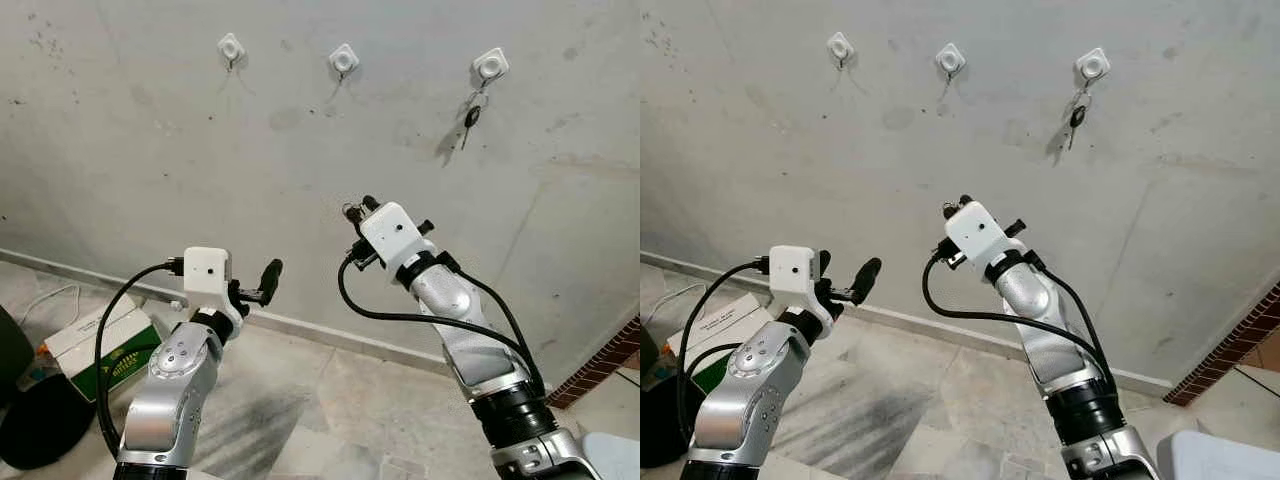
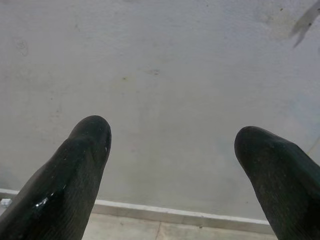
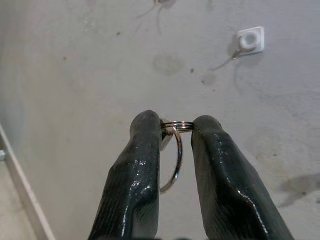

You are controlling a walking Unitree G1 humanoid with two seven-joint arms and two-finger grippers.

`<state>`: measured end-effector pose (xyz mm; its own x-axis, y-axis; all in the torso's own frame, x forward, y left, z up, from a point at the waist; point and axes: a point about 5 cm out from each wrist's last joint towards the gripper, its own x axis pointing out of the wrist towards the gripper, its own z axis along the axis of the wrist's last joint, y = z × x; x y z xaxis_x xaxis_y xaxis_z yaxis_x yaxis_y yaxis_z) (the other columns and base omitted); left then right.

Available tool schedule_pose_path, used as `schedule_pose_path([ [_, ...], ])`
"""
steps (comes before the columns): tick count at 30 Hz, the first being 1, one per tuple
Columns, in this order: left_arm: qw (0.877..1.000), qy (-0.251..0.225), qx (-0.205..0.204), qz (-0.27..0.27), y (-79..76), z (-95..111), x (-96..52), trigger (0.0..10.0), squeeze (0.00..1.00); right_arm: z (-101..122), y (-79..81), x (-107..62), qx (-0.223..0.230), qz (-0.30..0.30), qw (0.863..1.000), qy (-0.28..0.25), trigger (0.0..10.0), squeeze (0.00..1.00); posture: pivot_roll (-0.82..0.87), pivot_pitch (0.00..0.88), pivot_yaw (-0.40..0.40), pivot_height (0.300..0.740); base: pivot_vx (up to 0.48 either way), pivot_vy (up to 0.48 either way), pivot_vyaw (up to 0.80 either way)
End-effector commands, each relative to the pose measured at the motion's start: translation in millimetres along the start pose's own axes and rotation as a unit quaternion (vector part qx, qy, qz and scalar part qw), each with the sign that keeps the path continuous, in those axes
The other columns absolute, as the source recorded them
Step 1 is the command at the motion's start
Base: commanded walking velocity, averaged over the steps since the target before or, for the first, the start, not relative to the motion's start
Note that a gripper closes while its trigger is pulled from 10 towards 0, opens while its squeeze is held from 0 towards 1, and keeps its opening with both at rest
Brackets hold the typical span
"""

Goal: Hang keys on a hook

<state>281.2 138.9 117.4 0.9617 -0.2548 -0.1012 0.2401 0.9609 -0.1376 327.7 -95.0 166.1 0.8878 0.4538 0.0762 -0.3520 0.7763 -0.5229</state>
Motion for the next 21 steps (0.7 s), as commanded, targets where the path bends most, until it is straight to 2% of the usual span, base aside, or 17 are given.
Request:
schedule_pose_path([
  [1,1.000,-0.003,0.006,0.001,3.1,3.8,-2.6,10.0,0.00,1.7,-5.1,-3.8,0.011,-0.020,1.000,-0.004,10.0,0.00,0.00,0.000,0.034,0.740,0.000,0.000,0.00],
  [10,1.000,0.007,0.008,0.008,9.5,-0.7,-15.0,10.0,0.00,-14.7,-15.2,-30.1,0.036,-0.051,0.998,0.025,10.0,0.00,0.01,0.000,0.034,0.740,0.000,0.000,0.00],
  [15,1.000,0.013,0.012,0.020,17.9,-4.3,-28.3,10.0,0.00,-30.7,-27.2,-59.5,0.044,-0.071,0.994,0.065,10.0,0.00,0.00,0.000,0.033,0.740,0.000,0.000,0.00],
  [21,0.999,0.024,0.007,0.025,21.4,-9.7,-38.4,10.0,0.00,-40.6,-32.4,-78.7,0.056,-0.082,0.991,0.093,10.0,0.00,0.00,0.000,0.029,0.740,0.000,0.000,0.00],
])
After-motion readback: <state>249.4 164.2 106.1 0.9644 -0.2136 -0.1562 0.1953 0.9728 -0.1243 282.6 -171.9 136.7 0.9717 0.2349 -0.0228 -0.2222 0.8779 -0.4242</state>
